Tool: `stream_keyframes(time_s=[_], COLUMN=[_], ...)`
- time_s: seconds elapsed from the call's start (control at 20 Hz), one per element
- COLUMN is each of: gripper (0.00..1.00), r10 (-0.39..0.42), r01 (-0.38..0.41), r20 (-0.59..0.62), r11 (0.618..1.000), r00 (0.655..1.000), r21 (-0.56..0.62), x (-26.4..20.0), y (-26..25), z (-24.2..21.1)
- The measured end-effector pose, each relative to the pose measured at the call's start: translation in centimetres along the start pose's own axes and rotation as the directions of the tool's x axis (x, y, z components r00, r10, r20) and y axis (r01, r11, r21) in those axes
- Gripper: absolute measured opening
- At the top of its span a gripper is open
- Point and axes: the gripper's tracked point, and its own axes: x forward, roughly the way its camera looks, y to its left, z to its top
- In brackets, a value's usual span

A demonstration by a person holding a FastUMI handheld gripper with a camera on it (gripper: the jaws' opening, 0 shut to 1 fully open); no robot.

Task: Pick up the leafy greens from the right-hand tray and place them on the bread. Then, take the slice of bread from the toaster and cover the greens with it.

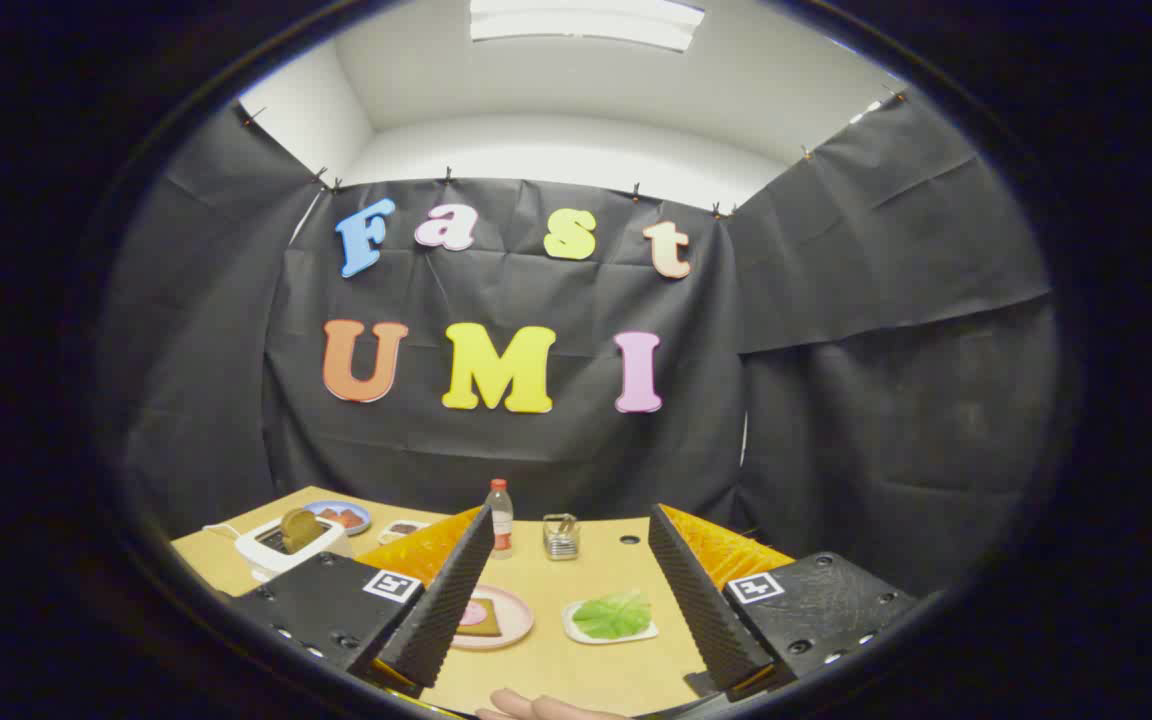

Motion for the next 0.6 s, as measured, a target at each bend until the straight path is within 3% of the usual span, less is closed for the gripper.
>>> stream_keyframes(time_s=[0.35, 0.6], gripper=[0.95, 0.95], r10=[-0.057, -0.058], r01=[0.058, 0.058], r20=[0.01, 0.006], r11=[0.997, 0.996], r00=[0.998, 0.998], r21=[-0.058, -0.061], x=[-2.1, -3.1], y=[0.5, 1.3], z=[0.3, 0.5])
